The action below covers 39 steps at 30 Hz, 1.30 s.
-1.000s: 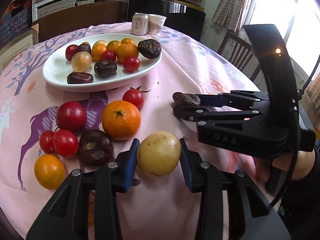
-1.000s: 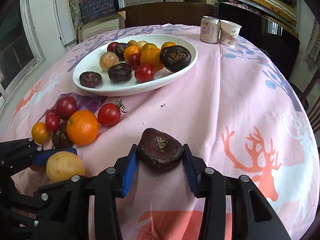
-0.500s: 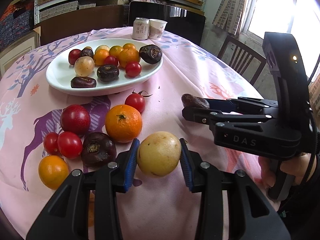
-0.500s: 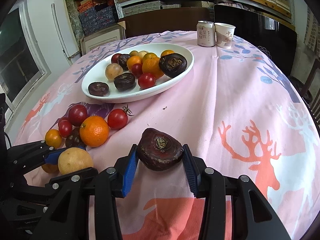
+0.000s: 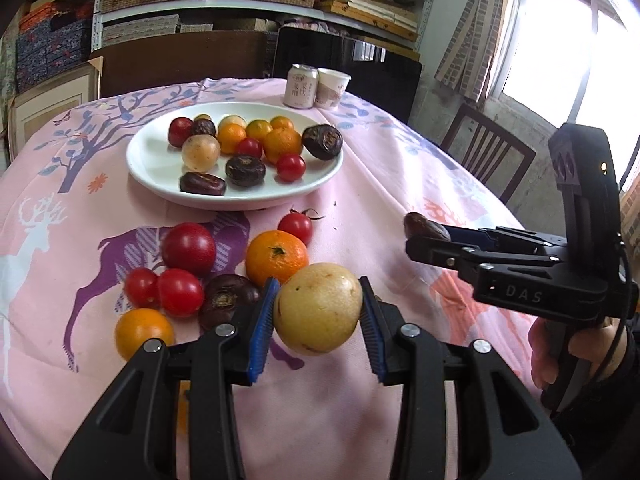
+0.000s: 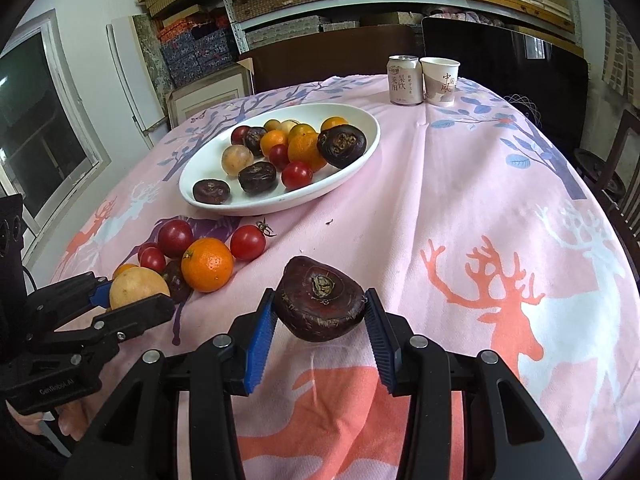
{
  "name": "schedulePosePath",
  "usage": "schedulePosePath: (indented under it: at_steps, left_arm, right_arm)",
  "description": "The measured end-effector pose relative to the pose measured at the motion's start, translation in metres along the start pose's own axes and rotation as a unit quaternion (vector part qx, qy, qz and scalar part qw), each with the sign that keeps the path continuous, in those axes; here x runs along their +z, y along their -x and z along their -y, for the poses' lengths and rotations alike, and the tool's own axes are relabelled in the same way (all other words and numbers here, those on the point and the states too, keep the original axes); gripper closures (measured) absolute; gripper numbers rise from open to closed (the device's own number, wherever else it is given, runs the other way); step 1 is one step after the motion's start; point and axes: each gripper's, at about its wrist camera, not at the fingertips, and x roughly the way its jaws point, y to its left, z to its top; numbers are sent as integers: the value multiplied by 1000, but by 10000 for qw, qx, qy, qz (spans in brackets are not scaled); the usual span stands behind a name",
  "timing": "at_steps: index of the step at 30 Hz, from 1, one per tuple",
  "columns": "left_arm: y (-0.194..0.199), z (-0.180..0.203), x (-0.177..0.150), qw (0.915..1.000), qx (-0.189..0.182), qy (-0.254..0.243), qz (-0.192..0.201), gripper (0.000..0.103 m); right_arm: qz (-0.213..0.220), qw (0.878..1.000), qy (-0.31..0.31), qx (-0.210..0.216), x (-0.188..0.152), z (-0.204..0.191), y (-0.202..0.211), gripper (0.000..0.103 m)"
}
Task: Organize fruits
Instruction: 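Carry both fruits onto the white plate and open both tools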
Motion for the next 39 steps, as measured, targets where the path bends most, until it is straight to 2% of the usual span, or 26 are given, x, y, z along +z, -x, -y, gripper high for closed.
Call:
schedulePosePath:
  at_steps: [8,12,17,26,31,33,34,35,37,39]
  left_arm:
    - [40,-19,-3,9994,74,181,298,64]
    - [55,-29,4,9985,236,169,456,64]
    - [61,-41,19,9975,397,164,564,64]
    - [20,-73,77,9959,687,254,524,64]
    - [-24,-108,116,9939,698,796,323,64]
    - [-42,-121,124,9927,590,1043,164,55]
    - [-48,-127,126,9914,599,1155,115,49]
    - [-51,-131,126,9900,628,1262,108,42]
    - [-49,-133,124,9892,542,1350,208,37]
    - [-41,-132,118,9893,495,1335,325,33]
  right_arm:
    - [289,9991,-66,288,1,6,29,58]
    - [530,9976,39,446,6,-1,42,58]
    - [609,9970,105,465,16,-5,46,58]
    - [791,9958,376,266,62,-27,15,58]
    - [890,9954,364,51,93,-41,-22,58]
    - [888,9951,439,-48,102,-47,-38,58]
    - [827,9953,508,-62,105,-50,-46,53]
    - [825,9947,586,-181,105,-52,-51,43]
    - [934,9931,616,-344,103,-53,-51,35]
    - [935,9946,412,-166,99,-44,-47,34]
